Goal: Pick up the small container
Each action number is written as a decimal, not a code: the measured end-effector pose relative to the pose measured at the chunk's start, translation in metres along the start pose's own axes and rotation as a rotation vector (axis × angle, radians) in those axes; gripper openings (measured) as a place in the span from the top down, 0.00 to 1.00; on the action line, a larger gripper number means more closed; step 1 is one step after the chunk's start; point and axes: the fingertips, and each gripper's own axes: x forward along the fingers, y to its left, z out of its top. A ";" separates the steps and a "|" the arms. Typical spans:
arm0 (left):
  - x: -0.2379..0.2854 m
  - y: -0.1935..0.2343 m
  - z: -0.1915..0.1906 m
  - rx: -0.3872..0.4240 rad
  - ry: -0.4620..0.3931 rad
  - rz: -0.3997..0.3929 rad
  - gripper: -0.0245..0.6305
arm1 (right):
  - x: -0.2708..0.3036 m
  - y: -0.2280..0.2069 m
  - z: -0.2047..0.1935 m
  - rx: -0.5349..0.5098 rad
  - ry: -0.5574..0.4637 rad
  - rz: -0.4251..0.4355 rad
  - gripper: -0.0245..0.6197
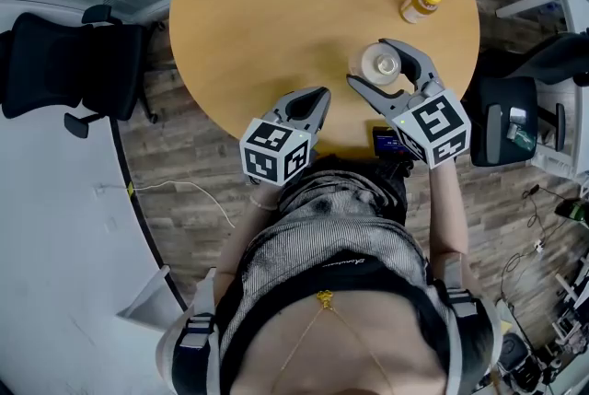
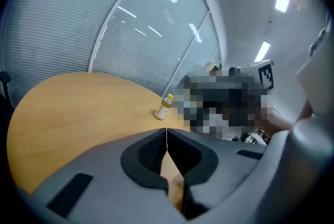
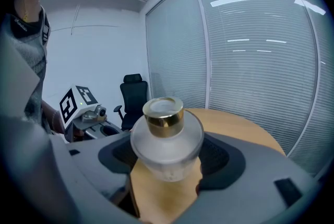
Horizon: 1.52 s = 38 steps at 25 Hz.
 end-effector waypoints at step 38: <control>0.001 0.001 -0.005 -0.015 0.007 0.001 0.93 | -0.011 -0.006 0.007 0.016 -0.034 -0.022 0.44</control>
